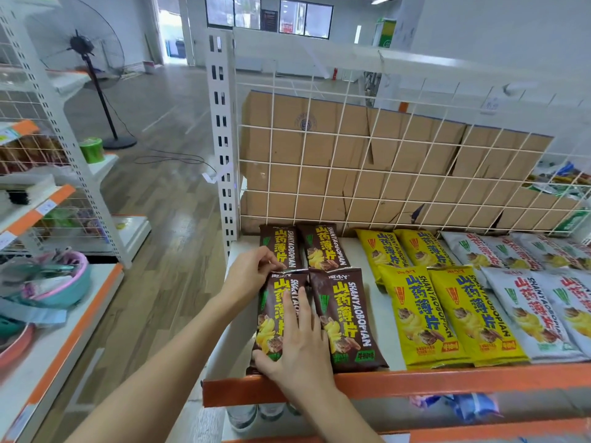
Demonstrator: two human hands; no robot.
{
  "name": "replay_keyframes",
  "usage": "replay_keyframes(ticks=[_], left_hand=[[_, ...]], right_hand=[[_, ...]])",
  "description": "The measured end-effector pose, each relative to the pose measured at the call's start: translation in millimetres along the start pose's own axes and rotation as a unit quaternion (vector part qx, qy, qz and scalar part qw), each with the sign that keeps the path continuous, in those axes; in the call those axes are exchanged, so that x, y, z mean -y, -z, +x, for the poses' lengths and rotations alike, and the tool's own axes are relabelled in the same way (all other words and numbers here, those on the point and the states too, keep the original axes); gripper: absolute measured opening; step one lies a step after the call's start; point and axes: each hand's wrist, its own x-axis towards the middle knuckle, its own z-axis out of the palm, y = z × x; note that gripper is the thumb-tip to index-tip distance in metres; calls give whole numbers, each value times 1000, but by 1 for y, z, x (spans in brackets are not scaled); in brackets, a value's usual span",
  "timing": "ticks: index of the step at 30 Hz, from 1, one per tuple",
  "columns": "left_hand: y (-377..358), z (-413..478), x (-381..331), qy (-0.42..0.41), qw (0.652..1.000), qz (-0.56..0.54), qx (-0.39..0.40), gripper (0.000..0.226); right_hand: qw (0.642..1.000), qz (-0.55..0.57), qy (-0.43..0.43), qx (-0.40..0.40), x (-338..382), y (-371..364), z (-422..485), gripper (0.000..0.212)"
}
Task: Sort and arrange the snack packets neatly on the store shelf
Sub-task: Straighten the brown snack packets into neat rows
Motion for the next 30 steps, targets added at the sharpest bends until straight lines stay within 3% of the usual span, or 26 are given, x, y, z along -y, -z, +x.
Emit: replay_keyframes(ticks=[2, 4, 7, 10, 14, 18, 27, 30], left_hand=[[0, -6, -4, 1, 998, 29, -59, 5], [0, -16, -5, -6, 995, 44, -95, 15], [-1, -37, -8, -15, 997, 3, -74, 46], [-7, -56, -5, -55, 998, 16, -24, 68], [-18, -74, -6, -100, 987, 118, 37, 88], [-25, -79, -10, -97, 985, 140, 20, 75], [-23, -82, -16, -79, 989, 115, 48, 75], [-24, -83, -19, -73, 990, 106, 60, 71]], right_hand=[[1000, 1, -9, -18, 0, -2, -2, 97], [997, -29, 1, -76, 2, -1, -4, 88], [986, -43, 28, -159, -6, 9, -1, 63], [979, -38, -20, -198, -36, 21, 10, 61], [990, -27, -108, -86, -75, 35, 15, 91], [991, -21, -111, -65, -81, 34, 8, 106], [994, 18, -86, -60, -74, 34, 8, 90], [994, 26, -80, -65, -79, 35, 7, 94]])
